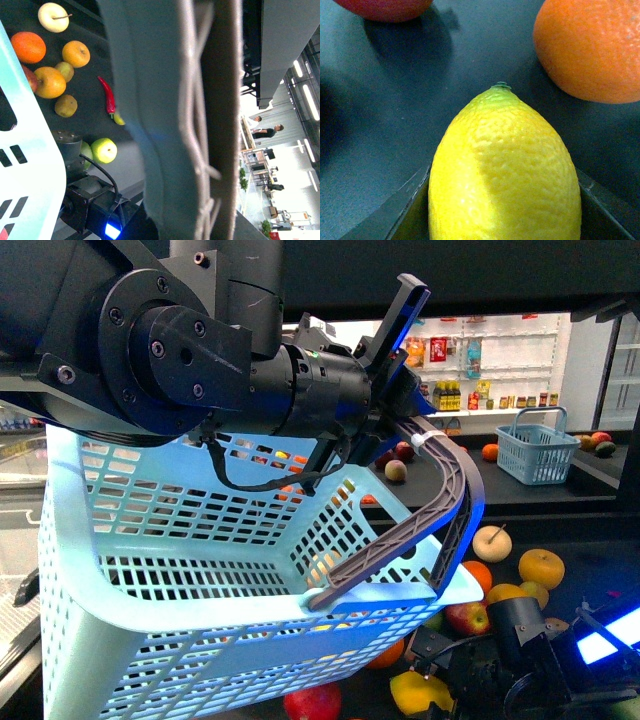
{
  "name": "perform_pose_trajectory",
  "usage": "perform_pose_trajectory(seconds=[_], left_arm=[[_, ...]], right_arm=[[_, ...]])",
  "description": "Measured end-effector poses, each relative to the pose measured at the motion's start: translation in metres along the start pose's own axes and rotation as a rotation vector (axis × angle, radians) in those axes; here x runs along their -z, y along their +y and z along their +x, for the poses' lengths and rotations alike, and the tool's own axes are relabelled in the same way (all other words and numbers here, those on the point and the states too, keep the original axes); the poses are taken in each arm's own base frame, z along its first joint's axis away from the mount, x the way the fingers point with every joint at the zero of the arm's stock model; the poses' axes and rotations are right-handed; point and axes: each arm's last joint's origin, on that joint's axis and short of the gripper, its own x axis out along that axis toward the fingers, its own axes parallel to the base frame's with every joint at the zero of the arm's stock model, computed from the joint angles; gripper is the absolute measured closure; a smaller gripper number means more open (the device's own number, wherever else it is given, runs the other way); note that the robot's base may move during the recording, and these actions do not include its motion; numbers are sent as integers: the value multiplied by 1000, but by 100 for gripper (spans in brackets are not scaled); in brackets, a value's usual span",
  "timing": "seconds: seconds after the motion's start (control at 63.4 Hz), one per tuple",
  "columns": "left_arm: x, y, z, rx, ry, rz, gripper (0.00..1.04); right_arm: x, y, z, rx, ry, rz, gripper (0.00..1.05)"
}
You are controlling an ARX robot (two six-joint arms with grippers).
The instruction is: Pick lemon from shelf
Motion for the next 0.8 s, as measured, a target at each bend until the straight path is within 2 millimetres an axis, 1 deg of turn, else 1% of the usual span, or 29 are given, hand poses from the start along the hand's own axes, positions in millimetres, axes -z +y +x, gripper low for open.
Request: perform_pose_trajectory(seconds=[0.079, 0.158, 0.331, 0.347, 0.41, 0.426, 0.505, 0.521, 0.552, 0.568, 0.631, 0.678, 0.694, 0.726, 0.773, 0.789, 0.805], left_arm=[[0, 0, 0, 0, 1, 0, 97], [0, 0, 0, 2, 3, -1, 97], [0, 0, 0, 2, 3, 0, 97], [0, 0, 0, 2, 3, 0, 97], [0, 0, 0, 2, 3, -1, 97], [0, 0, 0, 2, 2, 0, 97], [0, 0, 0, 1, 2, 0, 97], [0, 0, 0, 1, 2, 0, 97], [0, 0, 0, 1, 2, 0, 97], [0, 0, 0, 1, 2, 0, 97], [0, 0, 0, 2, 2, 0, 97], [0, 0, 0, 2, 3, 0, 97], [0, 0, 0, 2, 3, 0, 97], [0, 0, 0, 2, 3, 0, 97], [0, 0, 0, 2, 3, 0, 97], [0, 0, 0, 2, 3, 0, 97], [0, 0, 0, 2, 3, -1, 97]], right_arm=[[0, -1, -5, 16, -4, 15, 40], [-2, -6, -18, 51, -11, 29, 40], [-11, -33, -70, 250, -22, 62, 40], [-12, -37, -78, 284, -23, 75, 40], [-16, -45, -100, 368, -27, 104, 40], [-18, -48, -108, 401, -31, 117, 40], [-24, -57, -135, 495, -45, 162, 40], [-27, -60, -144, 524, -54, 185, 40], [-31, -62, -153, 548, -65, 202, 40], [-35, -64, -161, 571, -74, 214, 40], [-51, -68, -184, 626, -117, 264, 40], [-65, -70, -198, 645, -154, 290, 40], [-73, -70, -205, 652, -173, 301, 40], [-81, -70, -211, 658, -195, 311, 40], [-102, -69, -226, 667, -249, 335, 40], [-106, -69, -228, 668, -260, 340, 40], [-115, -68, -233, 664, -285, 350, 40]])
